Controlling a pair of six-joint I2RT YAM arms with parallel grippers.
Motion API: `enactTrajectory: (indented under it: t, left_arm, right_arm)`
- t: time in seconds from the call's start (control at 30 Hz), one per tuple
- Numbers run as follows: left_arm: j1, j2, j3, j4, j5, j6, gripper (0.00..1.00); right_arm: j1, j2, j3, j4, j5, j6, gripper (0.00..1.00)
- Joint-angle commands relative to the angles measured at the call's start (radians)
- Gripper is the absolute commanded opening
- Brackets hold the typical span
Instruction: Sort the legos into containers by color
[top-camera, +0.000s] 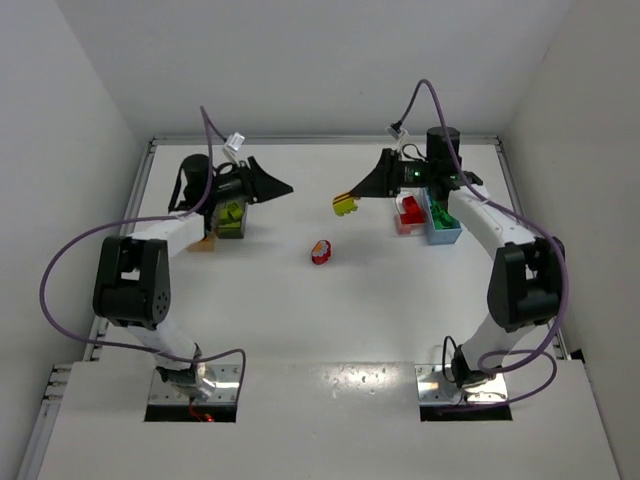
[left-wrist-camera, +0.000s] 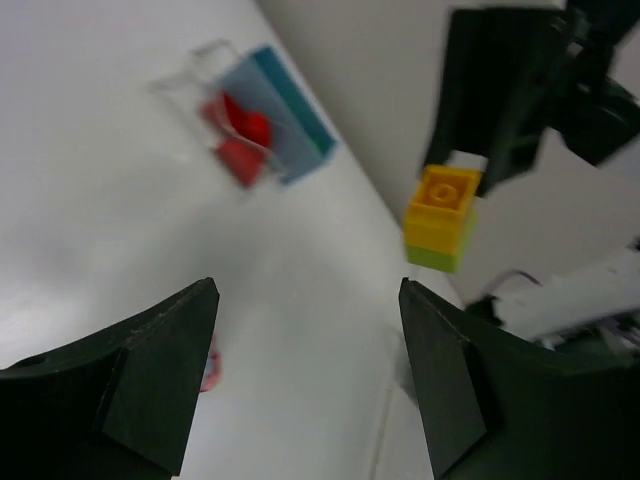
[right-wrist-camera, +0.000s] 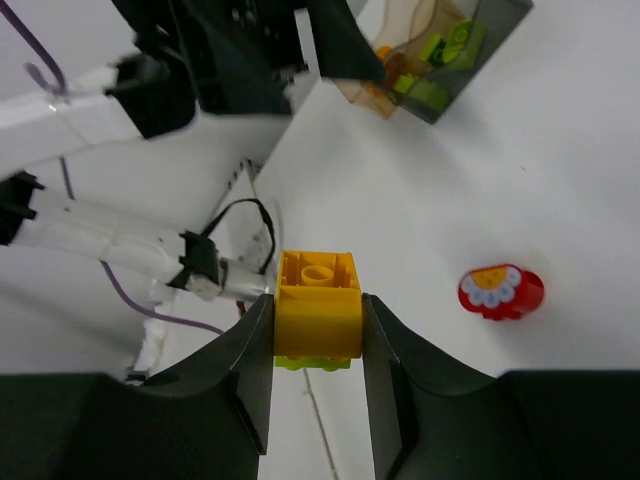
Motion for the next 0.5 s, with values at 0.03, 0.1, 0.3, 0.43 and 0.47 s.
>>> enactTrajectory:
  t: [0.03,0.1,0.3,0.43,0.47]
  left_arm:
    - [-0.078,0.052,-0.042,0.571,0.264,-0.478,0.79]
    - [-0.094,0.061,-0.051,0.674,0.264,-0.540,0.79]
    - [-0.124,0.083,-0.051,0.872,0.202,-0.687,0.79]
    - [-0.153,0.095,-0.051,0.978,0.184,-0.747,0.79]
    - [-0.164,0.095,-0.051,0.978,0.184,-0.747,0.79]
  right_arm:
    - [0.030,-0.001,0.042,0.222,-0.035,0.222,0.00]
    - [0.042,0.009,0.056,0.231,-0.021,0.244,0.00]
    - [0.051,0.009,0.087,0.231,0.021,0.266,0.00]
    - [0.051,0.009,0.087,0.231,0.053,0.276,0.00]
    - [0.051,0.009,0.087,0.231,0.053,0.276,0.00]
